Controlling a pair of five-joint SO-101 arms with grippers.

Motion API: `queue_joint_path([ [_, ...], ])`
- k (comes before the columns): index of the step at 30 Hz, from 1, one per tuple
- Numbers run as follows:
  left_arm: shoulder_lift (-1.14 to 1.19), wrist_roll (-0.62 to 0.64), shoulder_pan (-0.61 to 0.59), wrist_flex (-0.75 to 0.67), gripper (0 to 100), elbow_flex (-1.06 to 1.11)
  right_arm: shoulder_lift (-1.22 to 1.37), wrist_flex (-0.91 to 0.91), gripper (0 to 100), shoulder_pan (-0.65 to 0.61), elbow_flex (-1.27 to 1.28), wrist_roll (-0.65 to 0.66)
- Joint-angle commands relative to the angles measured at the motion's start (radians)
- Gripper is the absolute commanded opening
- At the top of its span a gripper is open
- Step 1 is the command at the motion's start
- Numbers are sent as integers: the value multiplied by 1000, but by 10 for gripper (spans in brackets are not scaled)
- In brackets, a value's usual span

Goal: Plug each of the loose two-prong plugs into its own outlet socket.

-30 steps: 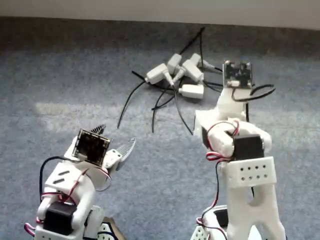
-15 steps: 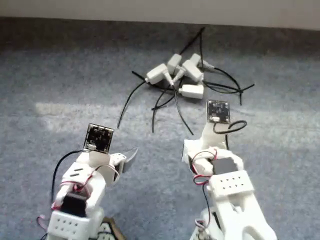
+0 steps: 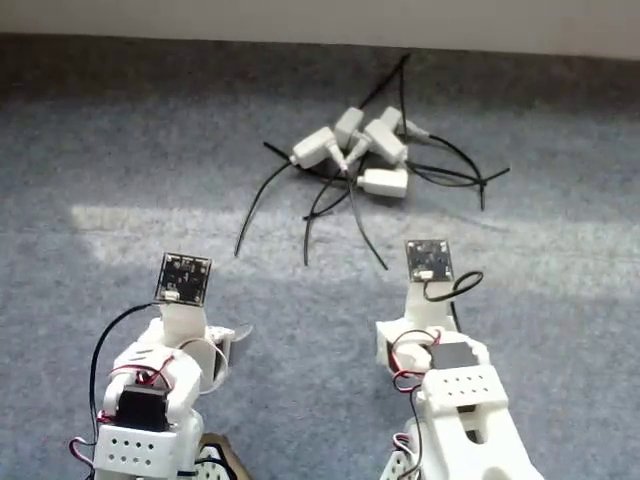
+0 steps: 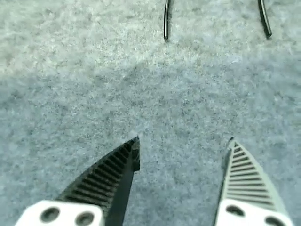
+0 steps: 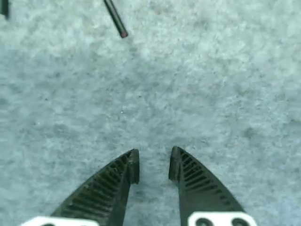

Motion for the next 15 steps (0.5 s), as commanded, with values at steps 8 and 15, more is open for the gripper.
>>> queue_joint_path([
  [8,-4,6,18,137,288,12,-5,97,135,122,35,14],
  [15,-4,5,18,135,288,12,-5,128,135,131,64,18],
])
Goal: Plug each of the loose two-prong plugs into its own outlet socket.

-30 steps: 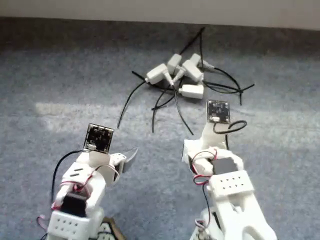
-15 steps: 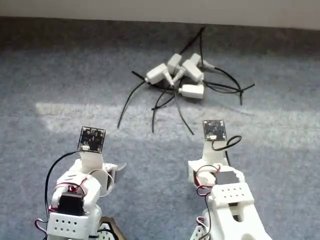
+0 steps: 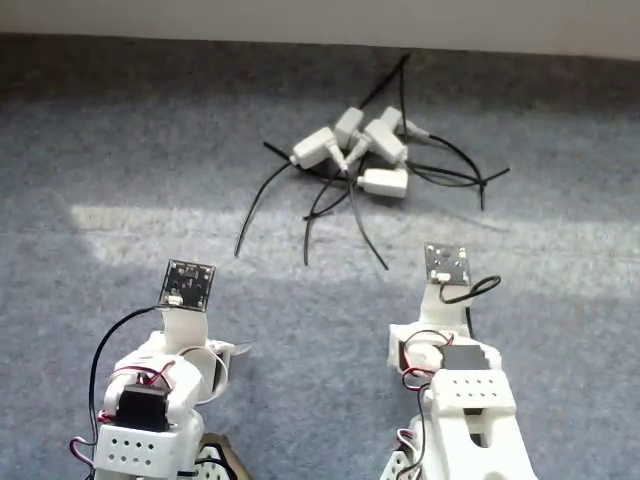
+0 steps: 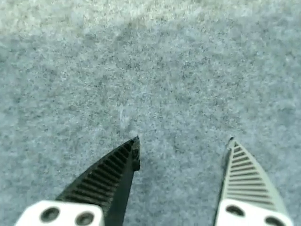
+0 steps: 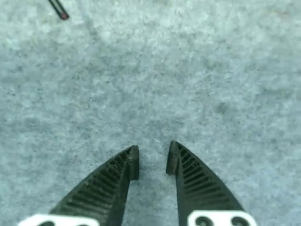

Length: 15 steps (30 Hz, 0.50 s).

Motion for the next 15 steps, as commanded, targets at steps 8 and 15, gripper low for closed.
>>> queue_joint_path([
  [8,-4,8,15,5,288,12,-1,102,135,47,39,14],
  [15,-4,8,15,5,288,12,-1,102,135,47,39,14],
])
